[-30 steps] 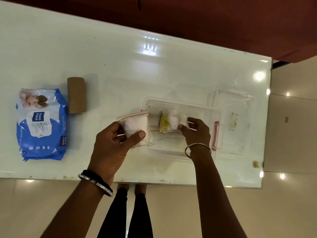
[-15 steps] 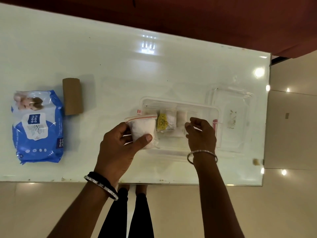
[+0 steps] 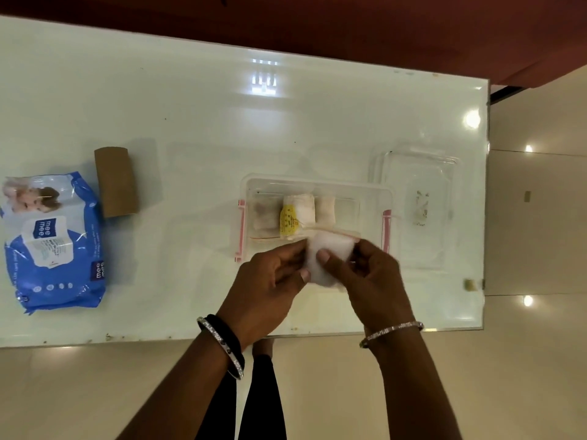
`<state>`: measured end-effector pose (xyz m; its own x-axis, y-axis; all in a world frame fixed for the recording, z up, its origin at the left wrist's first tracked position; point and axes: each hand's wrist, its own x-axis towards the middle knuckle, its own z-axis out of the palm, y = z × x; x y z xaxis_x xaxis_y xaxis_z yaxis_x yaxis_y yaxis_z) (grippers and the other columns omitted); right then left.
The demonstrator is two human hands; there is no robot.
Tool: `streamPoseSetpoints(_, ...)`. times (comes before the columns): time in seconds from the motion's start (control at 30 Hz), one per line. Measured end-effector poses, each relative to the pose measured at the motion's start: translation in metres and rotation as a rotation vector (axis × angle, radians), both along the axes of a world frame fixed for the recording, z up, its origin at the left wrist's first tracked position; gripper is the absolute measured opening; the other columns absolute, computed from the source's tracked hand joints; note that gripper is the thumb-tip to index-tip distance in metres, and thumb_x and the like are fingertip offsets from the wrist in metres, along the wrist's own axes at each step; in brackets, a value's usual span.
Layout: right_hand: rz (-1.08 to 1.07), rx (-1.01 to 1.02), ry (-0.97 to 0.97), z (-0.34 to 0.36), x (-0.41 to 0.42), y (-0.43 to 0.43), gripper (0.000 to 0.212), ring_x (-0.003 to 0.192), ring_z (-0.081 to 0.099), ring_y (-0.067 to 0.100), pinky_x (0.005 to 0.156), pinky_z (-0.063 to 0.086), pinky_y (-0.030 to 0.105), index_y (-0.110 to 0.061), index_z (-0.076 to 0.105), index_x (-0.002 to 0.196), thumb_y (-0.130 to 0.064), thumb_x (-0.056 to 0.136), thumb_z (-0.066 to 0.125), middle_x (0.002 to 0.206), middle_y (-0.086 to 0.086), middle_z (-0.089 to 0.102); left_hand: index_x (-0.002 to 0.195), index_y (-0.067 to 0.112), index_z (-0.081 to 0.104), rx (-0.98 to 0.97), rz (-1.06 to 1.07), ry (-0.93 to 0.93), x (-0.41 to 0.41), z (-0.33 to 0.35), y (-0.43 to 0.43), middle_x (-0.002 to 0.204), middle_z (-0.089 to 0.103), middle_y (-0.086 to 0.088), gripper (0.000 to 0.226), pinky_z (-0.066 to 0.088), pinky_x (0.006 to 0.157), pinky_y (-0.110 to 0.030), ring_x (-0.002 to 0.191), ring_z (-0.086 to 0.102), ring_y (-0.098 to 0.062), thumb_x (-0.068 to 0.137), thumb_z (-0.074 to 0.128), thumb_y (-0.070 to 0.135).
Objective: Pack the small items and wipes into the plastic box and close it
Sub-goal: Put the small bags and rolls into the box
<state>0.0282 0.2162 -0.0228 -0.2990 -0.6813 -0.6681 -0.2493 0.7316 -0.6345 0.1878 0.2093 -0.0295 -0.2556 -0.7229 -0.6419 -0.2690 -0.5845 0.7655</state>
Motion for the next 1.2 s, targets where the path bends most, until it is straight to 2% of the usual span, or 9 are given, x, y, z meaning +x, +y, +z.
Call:
streamPoseSetpoints(0.13,-0.051,-0.049,0.483,-0.005,-0.014,-0.014,0.047,0.082,0.065,0.016,0.073,0.046,0.023,-0.017,0.063,0.112,-0.037,0.075,0.082,0.101,0.002,0.074,0.121,0.023,0.065,-0.133,0.119,-0.173,0.002,0.001,0.000,0.108,0.070,0.011,0.036,0.045,0.076,0.002,0.092,0.064,0.012,0.087,0.066,0.012)
streamPoseSetpoints(0.27,0.085,0.041,0.732,-0.017,-0.010,-0.033,0.041,0.098,0.067,0.036,0.077,0.043,0.033,-0.012,0.055,0.119,-0.030,0.086,0.072,0.104,0.012,0.073,0.108,0.027,0.067,-0.327,0.171,-0.501,0.010,0.001,0.001,0.091,0.068,0.012,0.025,0.054,0.065,-0.016,0.075,0.065,-0.004,0.085,0.067,0.016)
streamPoseSetpoints(0.37,0.229,0.120,0.843,-0.032,-0.001,-0.045,0.032,0.102,0.065,0.038,0.072,0.035,0.032,-0.008,0.051,0.120,-0.024,0.094,0.062,0.109,0.015,0.070,0.113,0.031,0.059,-0.405,0.176,-0.761,0.021,-0.004,0.000,0.093,0.056,0.010,0.037,0.049,0.063,-0.029,0.073,0.057,-0.012,0.079,0.073,0.025)
streamPoseSetpoints(0.5,0.357,0.116,0.948,-0.052,0.012,-0.050,0.027,0.092,0.070,0.032,0.065,0.037,0.029,-0.004,0.050,0.121,-0.005,0.095,0.055,0.131,0.015,0.053,0.124,0.038,0.048,-0.347,0.155,-0.706,0.033,-0.012,-0.002,0.096,0.056,0.011,0.057,0.047,0.062,-0.026,0.075,0.059,-0.009,0.076,0.076,0.028)
streamPoseSetpoints(0.6,0.394,0.094,1.027,-0.063,0.013,-0.048,0.043,0.082,0.071,0.029,0.060,0.037,0.028,-0.002,0.046,0.132,0.006,0.090,0.052,0.134,0.016,0.048,0.122,0.043,0.044,-0.321,0.170,-0.653,0.034,-0.015,-0.003,0.093,0.061,0.014,0.060,0.042,0.056,-0.015,0.071,0.061,0.001,0.076,0.077,0.025)
streamPoseSetpoints(0.7,0.387,0.090,1.066,-0.066,0.004,-0.048,0.045,0.086,0.072,0.035,0.060,0.035,0.029,-0.005,0.045,0.137,0.004,0.093,0.049,0.115,0.014,0.065,0.120,0.045,0.043,-0.300,0.185,-0.636,0.035,-0.017,-0.005,0.090,0.062,0.015,0.061,0.036,0.054,-0.012,0.070,0.061,0.004,0.074,0.078,0.024)
streamPoseSetpoints(0.8,0.357,0.108,1.093,-0.063,0.000,-0.055,0.032,0.079,0.071,0.038,0.056,0.033,0.029,-0.009,0.050,0.125,0.001,0.094,0.051,0.091,0.011,0.071,0.120,0.045,0.043,-0.300,0.187,-0.628,0.035,-0.018,-0.007,0.090,0.062,0.016,0.062,0.038,0.053,-0.013,0.071,0.061,0.003,0.074,0.078,0.023)
streamPoseSetpoints(1.0,0.370,0.081,1.090,-0.064,-0.002,-0.063,0.008,0.079,0.068,0.037,0.057,0.032,0.029,-0.007,0.059,0.098,-0.005,0.092,0.054,0.100,0.012,0.064,0.120,0.044,0.043,-0.291,0.183,-0.617,0.037,-0.019,-0.008,0.088,0.062,0.016,0.062,0.045,0.054,-0.018,0.070,0.062,0.003,0.074,0.079,0.023)
streamPoseSetpoints(1.2,0.466,0.026,0.956,-0.070,0.006,-0.048,0.022,0.089,0.066,0.030,0.065,0.038,0.030,-0.003,0.062,0.109,-0.014,0.096,0.047,0.102,0.014,0.067,0.123,0.047,0.040,-0.270,0.163,-0.542,0.044,-0.023,-0.009,0.088,0.062,0.020,0.066,0.057,0.061,-0.034,0.073,0.064,0.000,0.073,0.079,0.027)
